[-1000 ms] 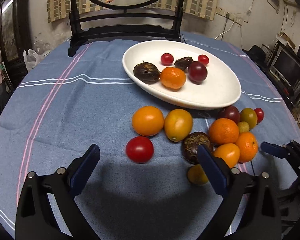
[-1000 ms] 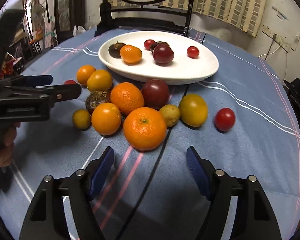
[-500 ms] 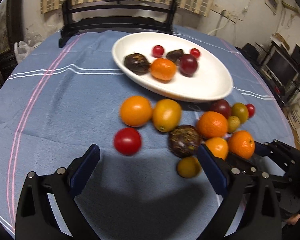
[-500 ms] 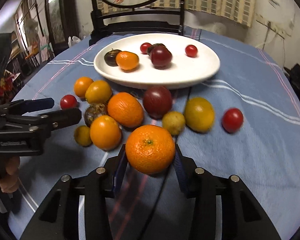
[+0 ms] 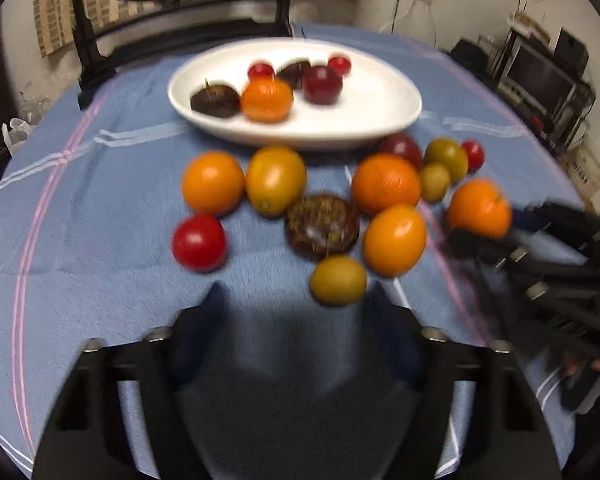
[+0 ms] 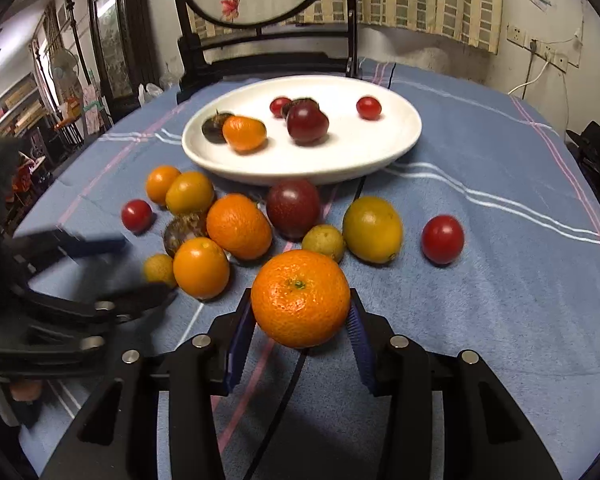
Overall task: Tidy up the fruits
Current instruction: 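Grasp a mandarin with the right gripper while the left gripper grasps a small yellow-green fruit, then carry both fruits onto the white plate and open both grippers, then move both open grippers back toward the fruit pile, then grasp a red tomato with the left gripper while the right gripper grasps a mandarin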
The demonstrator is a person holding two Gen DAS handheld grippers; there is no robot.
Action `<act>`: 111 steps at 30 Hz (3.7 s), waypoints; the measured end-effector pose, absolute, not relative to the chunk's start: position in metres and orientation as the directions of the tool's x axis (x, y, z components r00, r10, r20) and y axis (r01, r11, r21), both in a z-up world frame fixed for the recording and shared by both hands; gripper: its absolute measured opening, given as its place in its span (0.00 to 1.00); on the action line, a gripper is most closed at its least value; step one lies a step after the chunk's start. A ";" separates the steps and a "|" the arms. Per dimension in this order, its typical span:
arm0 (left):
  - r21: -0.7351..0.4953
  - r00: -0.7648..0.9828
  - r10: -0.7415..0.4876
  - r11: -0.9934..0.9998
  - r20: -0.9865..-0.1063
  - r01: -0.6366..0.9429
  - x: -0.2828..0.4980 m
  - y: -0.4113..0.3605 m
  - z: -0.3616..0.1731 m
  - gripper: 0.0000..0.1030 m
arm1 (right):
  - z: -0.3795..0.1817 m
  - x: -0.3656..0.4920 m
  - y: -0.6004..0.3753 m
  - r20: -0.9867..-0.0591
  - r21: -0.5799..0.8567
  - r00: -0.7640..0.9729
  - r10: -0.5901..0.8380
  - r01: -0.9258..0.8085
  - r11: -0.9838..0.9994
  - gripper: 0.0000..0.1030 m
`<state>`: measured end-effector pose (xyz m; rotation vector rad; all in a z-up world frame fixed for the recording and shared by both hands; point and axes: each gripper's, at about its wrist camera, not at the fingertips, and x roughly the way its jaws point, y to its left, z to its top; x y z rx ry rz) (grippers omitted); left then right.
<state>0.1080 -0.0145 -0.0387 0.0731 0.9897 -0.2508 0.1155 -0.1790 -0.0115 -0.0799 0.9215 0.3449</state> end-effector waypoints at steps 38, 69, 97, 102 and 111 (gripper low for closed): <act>-0.085 0.631 -0.137 0.990 -0.763 0.113 0.240 -0.018 0.031 0.27 | 0.020 0.194 -0.148 -0.722 0.057 0.632 0.282 -0.351 0.935 0.44; 0.037 0.704 0.041 0.999 -0.709 -0.021 0.155 0.039 0.021 0.85 | 0.018 0.125 -0.159 -0.747 0.067 0.586 0.314 -0.403 0.913 0.62; -0.014 0.620 -0.061 0.997 -0.782 0.080 0.147 0.057 -0.013 0.78 | -0.003 0.112 -0.150 -0.751 0.099 0.566 0.341 -0.414 0.905 0.37; -0.008 0.594 -0.083 0.992 -0.800 0.127 0.145 0.046 -0.021 0.77 | 0.004 0.109 -0.153 -0.726 0.083 0.605 0.328 -0.396 0.914 0.37; 0.019 0.551 -0.132 0.966 -0.824 0.259 0.140 0.019 -0.034 0.27 | 0.002 0.110 -0.152 -0.723 0.084 0.609 0.327 -0.393 0.916 0.37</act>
